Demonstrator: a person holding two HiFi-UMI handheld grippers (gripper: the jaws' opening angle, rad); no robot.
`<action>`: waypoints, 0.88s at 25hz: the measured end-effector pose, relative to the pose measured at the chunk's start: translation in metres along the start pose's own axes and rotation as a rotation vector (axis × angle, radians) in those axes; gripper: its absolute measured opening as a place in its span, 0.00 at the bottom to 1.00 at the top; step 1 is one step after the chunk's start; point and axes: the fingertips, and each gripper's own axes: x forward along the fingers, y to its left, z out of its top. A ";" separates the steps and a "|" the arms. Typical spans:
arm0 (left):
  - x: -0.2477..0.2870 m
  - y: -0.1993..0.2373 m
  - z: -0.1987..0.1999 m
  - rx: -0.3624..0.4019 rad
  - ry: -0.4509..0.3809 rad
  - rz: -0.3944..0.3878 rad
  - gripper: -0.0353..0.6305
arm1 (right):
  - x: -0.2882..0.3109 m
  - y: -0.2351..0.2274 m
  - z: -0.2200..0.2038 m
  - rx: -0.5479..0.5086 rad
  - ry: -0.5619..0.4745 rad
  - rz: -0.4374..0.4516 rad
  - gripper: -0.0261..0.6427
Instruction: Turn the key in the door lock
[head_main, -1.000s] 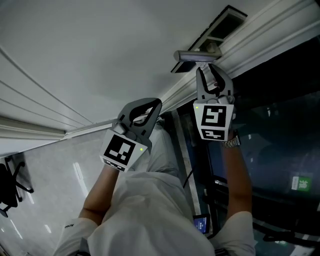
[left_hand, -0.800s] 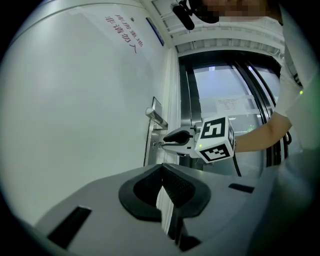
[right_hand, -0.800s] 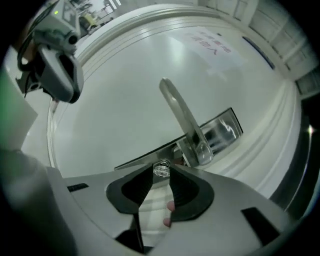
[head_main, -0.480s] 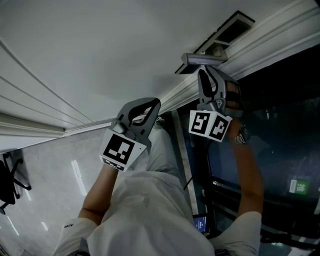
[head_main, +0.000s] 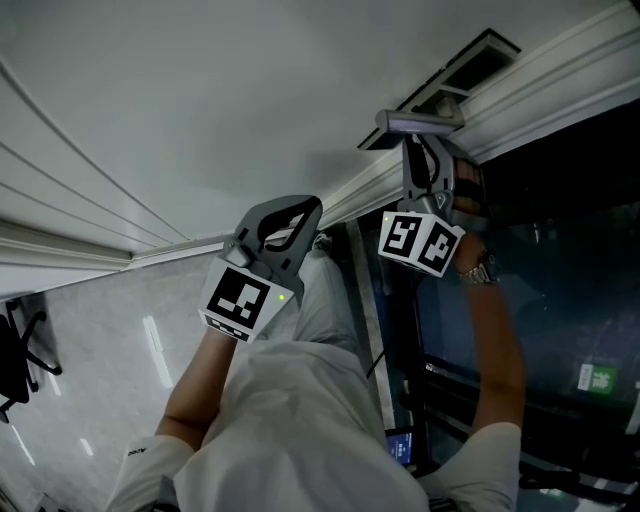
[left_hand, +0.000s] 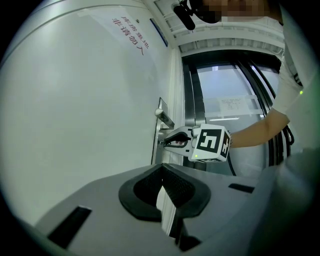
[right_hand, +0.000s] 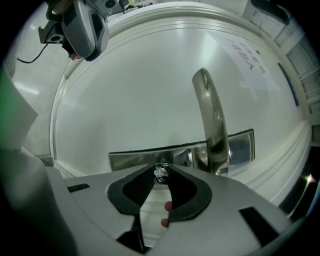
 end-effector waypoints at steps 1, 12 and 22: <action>-0.002 0.001 0.000 0.002 0.001 0.003 0.06 | 0.000 0.000 0.000 0.004 -0.001 -0.004 0.16; -0.011 0.008 -0.001 -0.003 0.009 0.031 0.06 | 0.007 -0.001 -0.003 -0.053 -0.005 -0.080 0.15; -0.014 0.009 -0.002 -0.003 0.008 0.045 0.06 | 0.005 -0.006 -0.001 0.134 -0.034 -0.111 0.14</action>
